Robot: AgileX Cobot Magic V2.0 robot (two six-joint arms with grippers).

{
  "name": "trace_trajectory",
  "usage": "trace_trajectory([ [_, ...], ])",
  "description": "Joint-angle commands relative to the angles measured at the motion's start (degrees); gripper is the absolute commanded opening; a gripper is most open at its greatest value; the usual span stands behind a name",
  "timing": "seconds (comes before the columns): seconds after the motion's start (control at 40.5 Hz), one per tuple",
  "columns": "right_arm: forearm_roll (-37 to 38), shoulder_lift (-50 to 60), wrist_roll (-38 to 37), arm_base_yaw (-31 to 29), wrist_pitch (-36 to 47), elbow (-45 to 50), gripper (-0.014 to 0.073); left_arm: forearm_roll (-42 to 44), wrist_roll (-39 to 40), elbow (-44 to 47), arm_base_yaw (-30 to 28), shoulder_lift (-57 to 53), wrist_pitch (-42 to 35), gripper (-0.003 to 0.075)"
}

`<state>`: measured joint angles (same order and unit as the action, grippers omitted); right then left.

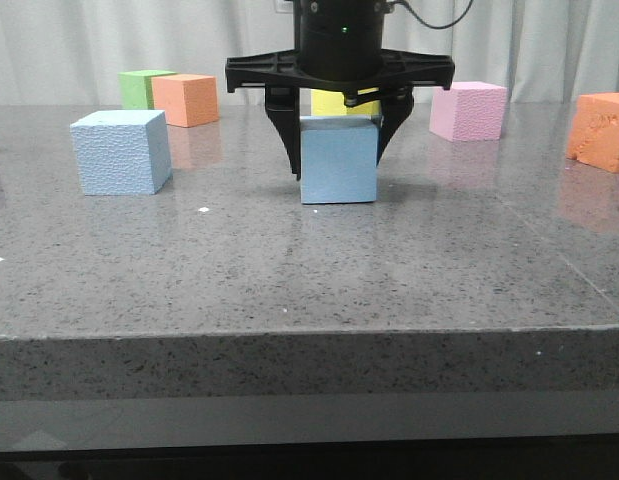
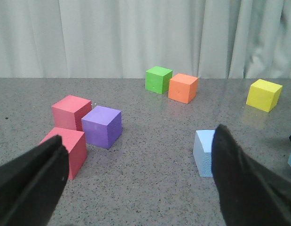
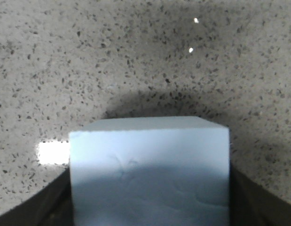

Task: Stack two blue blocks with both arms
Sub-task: 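Carry the light-blue cube toward the table center and set it down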

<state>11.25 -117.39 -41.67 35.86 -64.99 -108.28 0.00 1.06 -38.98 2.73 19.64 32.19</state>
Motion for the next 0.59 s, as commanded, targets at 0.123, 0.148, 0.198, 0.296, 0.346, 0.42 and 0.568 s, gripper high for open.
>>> trace_trajectory([
  [0.123,1.93,3.44,-0.16,-0.23,1.74,-2.02,0.0573,0.00,0.37,-1.61,-0.11,1.03,-4.53,0.0606],
  [0.148,1.93,3.44,-0.16,-0.23,1.59,-2.14,0.0593,0.00,0.37,-1.61,-0.11,1.03,-4.53,0.0606],
  [0.198,1.72,3.44,-0.16,-0.23,1.39,-2.45,0.0613,0.00,0.37,-1.61,-0.11,1.03,-4.53,0.0606],
  [0.296,1.12,3.44,-0.16,-0.23,0.71,-4.08,0.0617,0.00,0.37,-1.61,-0.11,1.03,-4.53,0.0606],
  [0.346,0.73,3.44,0.11,-0.23,0.43,-5.29,0.0617,0.00,0.37,-1.61,-0.11,1.03,-4.53,0.0606],
  [0.42,0.69,3.44,0.49,-0.23,-0.85,-7.59,0.0617,0.00,0.37,-1.61,-0.11,1.03,-4.53,0.0606],
  [0.568,0.74,3.97,5.79,-0.43,-3.83,-12.68,0.0617,0.00,0.37,-1.61,-0.11,1.03,-4.53,0.0606],
])
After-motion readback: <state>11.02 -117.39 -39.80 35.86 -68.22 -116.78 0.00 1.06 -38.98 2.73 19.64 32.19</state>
